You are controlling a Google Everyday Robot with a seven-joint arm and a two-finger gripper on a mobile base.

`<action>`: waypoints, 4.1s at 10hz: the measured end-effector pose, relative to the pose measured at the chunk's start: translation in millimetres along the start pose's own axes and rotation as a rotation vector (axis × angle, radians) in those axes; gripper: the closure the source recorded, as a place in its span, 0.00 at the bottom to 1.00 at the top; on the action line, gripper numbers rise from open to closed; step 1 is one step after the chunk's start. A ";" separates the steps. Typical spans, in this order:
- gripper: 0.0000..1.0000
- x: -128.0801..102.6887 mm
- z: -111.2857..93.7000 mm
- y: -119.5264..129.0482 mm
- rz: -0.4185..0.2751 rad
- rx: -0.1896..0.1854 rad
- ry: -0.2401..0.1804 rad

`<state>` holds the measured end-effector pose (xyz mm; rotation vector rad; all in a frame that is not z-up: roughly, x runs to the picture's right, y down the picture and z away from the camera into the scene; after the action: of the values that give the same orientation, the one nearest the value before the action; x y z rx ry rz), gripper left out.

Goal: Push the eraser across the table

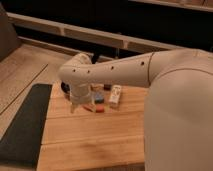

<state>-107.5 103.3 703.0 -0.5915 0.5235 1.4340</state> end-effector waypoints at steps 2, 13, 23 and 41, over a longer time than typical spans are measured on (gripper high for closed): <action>0.35 0.0 0.0 0.0 0.000 0.000 0.000; 0.35 -0.1 -0.3 0.0 0.000 0.000 -0.001; 0.35 -58.3 -19.5 7.7 -0.122 0.011 -0.184; 0.35 -145.7 -26.1 -221.8 0.055 0.315 -0.314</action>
<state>103.5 -32.7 792.8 -0.0984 0.5030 1.4265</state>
